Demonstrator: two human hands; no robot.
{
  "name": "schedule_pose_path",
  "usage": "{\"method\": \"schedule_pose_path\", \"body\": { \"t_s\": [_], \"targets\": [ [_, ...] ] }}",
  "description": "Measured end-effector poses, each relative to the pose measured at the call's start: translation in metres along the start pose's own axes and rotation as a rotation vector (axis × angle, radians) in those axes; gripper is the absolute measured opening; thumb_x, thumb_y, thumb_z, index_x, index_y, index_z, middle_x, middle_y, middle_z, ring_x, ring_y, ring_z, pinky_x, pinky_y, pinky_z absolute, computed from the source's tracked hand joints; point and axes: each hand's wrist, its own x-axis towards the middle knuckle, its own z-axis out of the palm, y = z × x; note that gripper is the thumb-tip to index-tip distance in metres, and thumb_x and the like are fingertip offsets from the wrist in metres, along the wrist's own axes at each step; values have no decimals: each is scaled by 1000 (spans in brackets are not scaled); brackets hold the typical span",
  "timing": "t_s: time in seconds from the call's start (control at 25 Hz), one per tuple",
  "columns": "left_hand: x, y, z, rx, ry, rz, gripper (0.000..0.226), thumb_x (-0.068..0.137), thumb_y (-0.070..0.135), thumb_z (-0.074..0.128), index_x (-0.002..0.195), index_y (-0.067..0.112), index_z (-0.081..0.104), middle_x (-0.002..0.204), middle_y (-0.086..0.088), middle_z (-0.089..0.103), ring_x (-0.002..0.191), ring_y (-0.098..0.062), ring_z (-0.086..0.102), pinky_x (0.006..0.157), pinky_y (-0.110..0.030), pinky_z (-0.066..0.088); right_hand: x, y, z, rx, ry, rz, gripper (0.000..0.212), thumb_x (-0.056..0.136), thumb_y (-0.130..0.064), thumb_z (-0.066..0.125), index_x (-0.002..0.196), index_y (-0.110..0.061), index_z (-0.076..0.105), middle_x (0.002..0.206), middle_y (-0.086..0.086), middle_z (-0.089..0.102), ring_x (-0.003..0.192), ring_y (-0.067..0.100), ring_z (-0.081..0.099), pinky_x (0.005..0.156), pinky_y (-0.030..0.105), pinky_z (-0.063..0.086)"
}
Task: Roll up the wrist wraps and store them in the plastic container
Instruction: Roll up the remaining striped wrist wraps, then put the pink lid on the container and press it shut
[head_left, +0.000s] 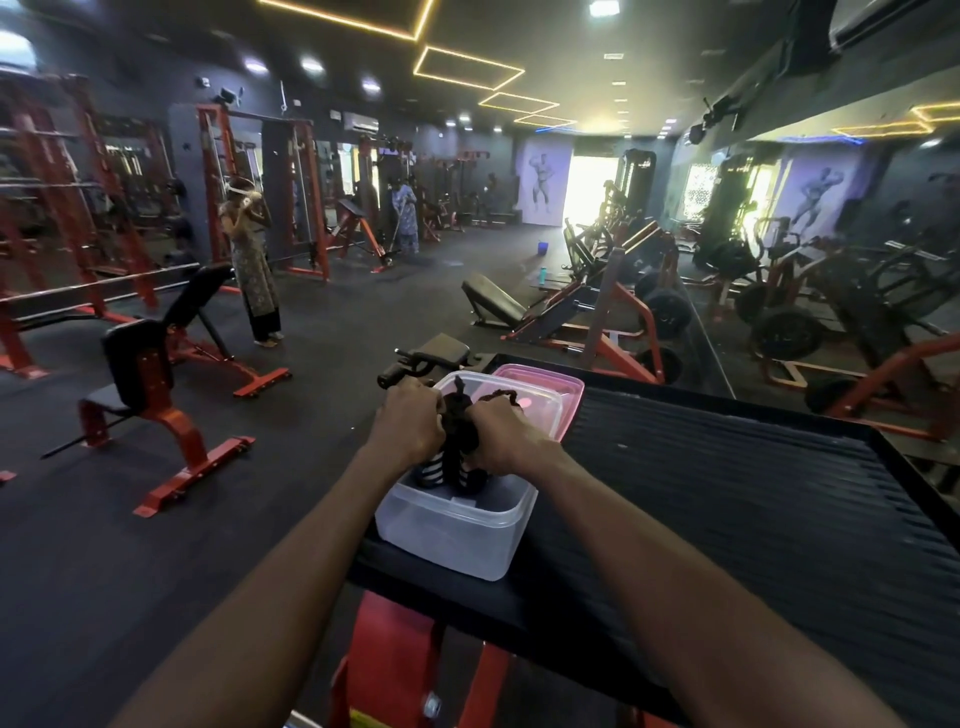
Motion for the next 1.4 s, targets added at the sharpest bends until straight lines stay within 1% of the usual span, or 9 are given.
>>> {"method": "schedule_pose_path", "body": {
  "t_s": [0.16,0.4,0.52,0.68,0.88,1.04,1.16,1.28,1.4],
  "targets": [
    [2,-2,3,-34,8,4,23,82,13,58,98,11,74,113,-19,61,95,-37,62,81,-41,53,2,-1,7,27,4,25,31,71,-21,78,98,-9,70,94,18,71,83,36,69,63,34,50],
    [8,0,-1,-139,46,-89,25,82,12,57,101,14,74,114,-16,61,106,-38,60,89,-44,52,7,0,0,27,-70,16,34,67,-21,78,98,-12,67,96,15,72,87,34,68,67,36,53],
    [11,10,-7,-131,79,-78,31,81,10,56,105,16,75,117,-16,63,109,-38,59,91,-43,51,3,3,-18,120,-72,30,20,70,-12,68,89,-9,70,87,14,73,82,31,68,67,34,55],
    [21,33,-7,-218,135,54,36,76,18,50,100,13,77,112,-18,68,105,-37,63,92,-42,51,5,27,-52,575,162,224,18,81,0,55,77,-7,71,68,16,73,56,27,72,52,35,59],
    [41,83,13,-217,65,252,25,86,12,58,104,8,74,110,-18,70,107,-34,62,97,-38,45,12,91,-38,655,549,545,19,83,-7,58,70,-14,68,69,6,70,71,29,70,70,48,60],
    [60,113,33,-127,-29,346,28,92,20,54,112,8,70,114,-17,67,110,-35,60,100,-43,45,-5,123,9,569,295,632,17,88,-1,62,99,-4,76,102,14,75,100,28,69,80,29,51],
    [71,124,42,-87,-100,351,33,92,23,49,108,6,71,112,-17,70,106,-34,63,97,-45,48,-9,131,40,387,66,499,38,87,-10,62,123,-16,72,128,11,68,118,31,62,99,37,48],
    [83,123,54,-81,-169,319,39,89,28,41,99,9,74,104,-11,74,99,-32,67,91,-45,52,-6,136,54,199,-112,450,41,91,-24,57,132,-26,61,147,8,44,133,40,42,109,58,35],
    [87,122,57,-68,-185,327,33,94,26,45,102,9,73,109,-10,74,104,-30,65,92,-42,51,0,137,50,42,-59,405,31,91,-29,62,121,-23,63,140,8,43,129,37,39,107,59,35]
  ]
}}
